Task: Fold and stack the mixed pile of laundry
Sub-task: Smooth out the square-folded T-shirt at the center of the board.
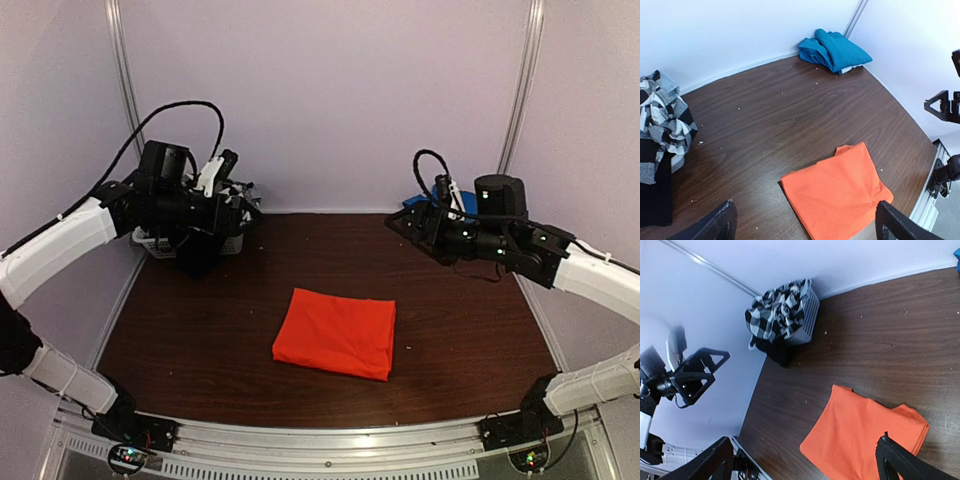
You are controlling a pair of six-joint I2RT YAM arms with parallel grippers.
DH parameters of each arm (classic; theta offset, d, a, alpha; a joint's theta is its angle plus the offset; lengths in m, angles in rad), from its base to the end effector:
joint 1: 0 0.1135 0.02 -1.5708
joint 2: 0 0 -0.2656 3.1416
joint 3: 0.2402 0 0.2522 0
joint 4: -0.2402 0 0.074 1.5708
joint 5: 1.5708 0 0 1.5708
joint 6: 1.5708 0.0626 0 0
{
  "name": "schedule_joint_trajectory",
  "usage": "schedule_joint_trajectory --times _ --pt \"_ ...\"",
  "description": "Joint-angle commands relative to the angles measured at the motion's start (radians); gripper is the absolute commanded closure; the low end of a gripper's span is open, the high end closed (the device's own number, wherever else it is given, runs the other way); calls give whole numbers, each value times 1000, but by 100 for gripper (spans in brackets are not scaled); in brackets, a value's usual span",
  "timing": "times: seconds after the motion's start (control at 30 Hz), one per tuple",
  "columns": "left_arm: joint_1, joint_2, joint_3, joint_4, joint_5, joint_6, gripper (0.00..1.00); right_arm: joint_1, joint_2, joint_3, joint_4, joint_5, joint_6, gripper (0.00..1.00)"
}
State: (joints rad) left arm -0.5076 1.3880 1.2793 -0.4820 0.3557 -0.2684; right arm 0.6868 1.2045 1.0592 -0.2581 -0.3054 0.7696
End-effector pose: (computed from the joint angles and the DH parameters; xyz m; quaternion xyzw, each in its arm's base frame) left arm 0.2795 -0.1804 0.3338 0.1863 0.8523 -0.3198 0.3698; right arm 0.2192 0.2041 0.3329 -0.0496 0.8275 0.4572 0.3221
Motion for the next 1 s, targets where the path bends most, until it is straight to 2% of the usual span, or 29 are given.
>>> schedule_joint_trajectory --times 0.0,0.07,0.1,0.17,0.3,0.43,0.5,0.57,0.7,0.8,0.97 --pt "6 126 34 -99 17 -78 2 -73 -70 -225 276 -34 191 0" --pt "-11 159 -51 -8 270 -137 2 -39 -42 -259 343 -129 254 0" --pt "-39 148 -112 85 335 -183 2 4 -10 -252 342 -167 268 0" --pt "-113 123 -174 155 341 -224 2 84 49 -246 365 -199 301 0" --pt "-206 126 -254 210 394 -285 2 202 138 -348 595 -194 442 0" --pt "-227 140 -397 480 484 -462 2 282 255 -419 828 -180 554 0" --pt "-227 173 -465 613 528 -562 2 297 308 -431 901 -182 585 0" --pt "-229 211 -498 689 543 -600 2 298 347 -440 956 -175 603 0" --pt "-245 279 -473 758 552 -626 2 296 441 -438 1065 -191 638 0" --pt "-274 339 -419 745 550 -608 3 290 484 -475 1150 -188 687 0" --pt "-292 451 -439 847 554 -639 2 276 486 -571 1143 -171 703 0"
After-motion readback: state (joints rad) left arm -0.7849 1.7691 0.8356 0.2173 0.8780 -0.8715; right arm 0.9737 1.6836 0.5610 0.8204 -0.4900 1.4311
